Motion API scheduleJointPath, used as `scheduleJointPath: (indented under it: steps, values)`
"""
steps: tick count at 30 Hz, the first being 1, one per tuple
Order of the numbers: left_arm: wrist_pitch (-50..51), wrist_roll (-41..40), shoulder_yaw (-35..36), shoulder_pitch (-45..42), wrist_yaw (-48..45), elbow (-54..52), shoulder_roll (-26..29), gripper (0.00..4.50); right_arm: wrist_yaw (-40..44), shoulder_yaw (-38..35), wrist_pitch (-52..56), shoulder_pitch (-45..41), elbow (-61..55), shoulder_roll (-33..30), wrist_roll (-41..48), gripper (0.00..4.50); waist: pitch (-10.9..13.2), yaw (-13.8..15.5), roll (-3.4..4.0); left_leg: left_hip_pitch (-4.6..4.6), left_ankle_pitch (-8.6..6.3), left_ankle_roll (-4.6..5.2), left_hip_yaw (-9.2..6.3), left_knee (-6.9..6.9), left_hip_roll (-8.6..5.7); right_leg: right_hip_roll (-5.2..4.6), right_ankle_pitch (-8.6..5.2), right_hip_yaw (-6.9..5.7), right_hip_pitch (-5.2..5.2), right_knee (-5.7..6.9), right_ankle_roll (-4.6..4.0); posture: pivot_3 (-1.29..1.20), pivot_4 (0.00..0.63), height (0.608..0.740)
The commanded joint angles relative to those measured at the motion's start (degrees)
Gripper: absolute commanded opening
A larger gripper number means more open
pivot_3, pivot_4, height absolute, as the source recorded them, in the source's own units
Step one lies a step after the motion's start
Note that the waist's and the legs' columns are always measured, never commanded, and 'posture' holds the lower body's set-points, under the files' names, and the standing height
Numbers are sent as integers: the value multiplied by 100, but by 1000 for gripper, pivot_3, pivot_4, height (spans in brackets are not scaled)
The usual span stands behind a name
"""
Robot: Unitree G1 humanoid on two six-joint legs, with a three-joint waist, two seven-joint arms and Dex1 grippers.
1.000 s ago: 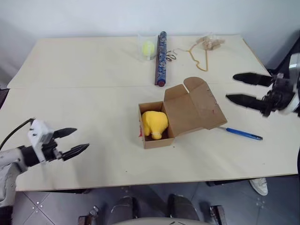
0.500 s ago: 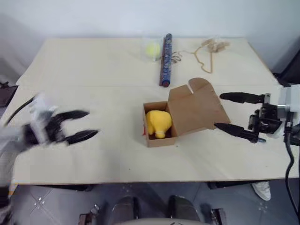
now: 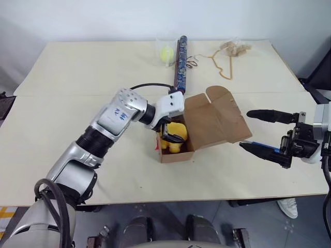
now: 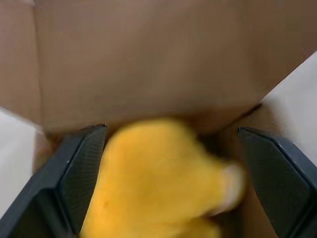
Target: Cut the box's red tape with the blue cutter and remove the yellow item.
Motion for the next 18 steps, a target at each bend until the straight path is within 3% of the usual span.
scheduleJointPath:
  steps: [1,2,5,12,18]
  values:
    - [-289,308,-37,-213,-184,113,-114,4478,-238,-459,105,254,-444,7,211,4500,0,17,0,-9,0,1,-5,4,0,0,0,-2,-4,0,0,0,150,740]
    - [-308,372,-48,-200,-242,134,-125,4478,-290,-527,132,354,-514,24,235,4500,0,26,0,-15,0,2,-10,7,0,0,0,-7,-5,-1,0,0,150,740]
    - [-475,584,-52,-135,-305,309,-171,3896,-359,-592,108,587,-630,57,194,4500,0,42,-1,-23,-1,3,-22,12,0,-1,0,-17,-3,-2,0,0,150,740]
    - [-843,834,162,-95,-103,952,-536,1730,-515,-480,-23,661,-657,132,82,4500,1,28,-2,-24,-6,12,-36,38,0,-2,0,-16,4,6,0,0,150,740]
    - [-661,268,932,-116,-158,875,-873,17,-569,-417,-139,641,-558,178,21,4500,2,30,-4,-33,-13,23,-78,75,0,-7,0,-14,8,27,0,0,150,740]
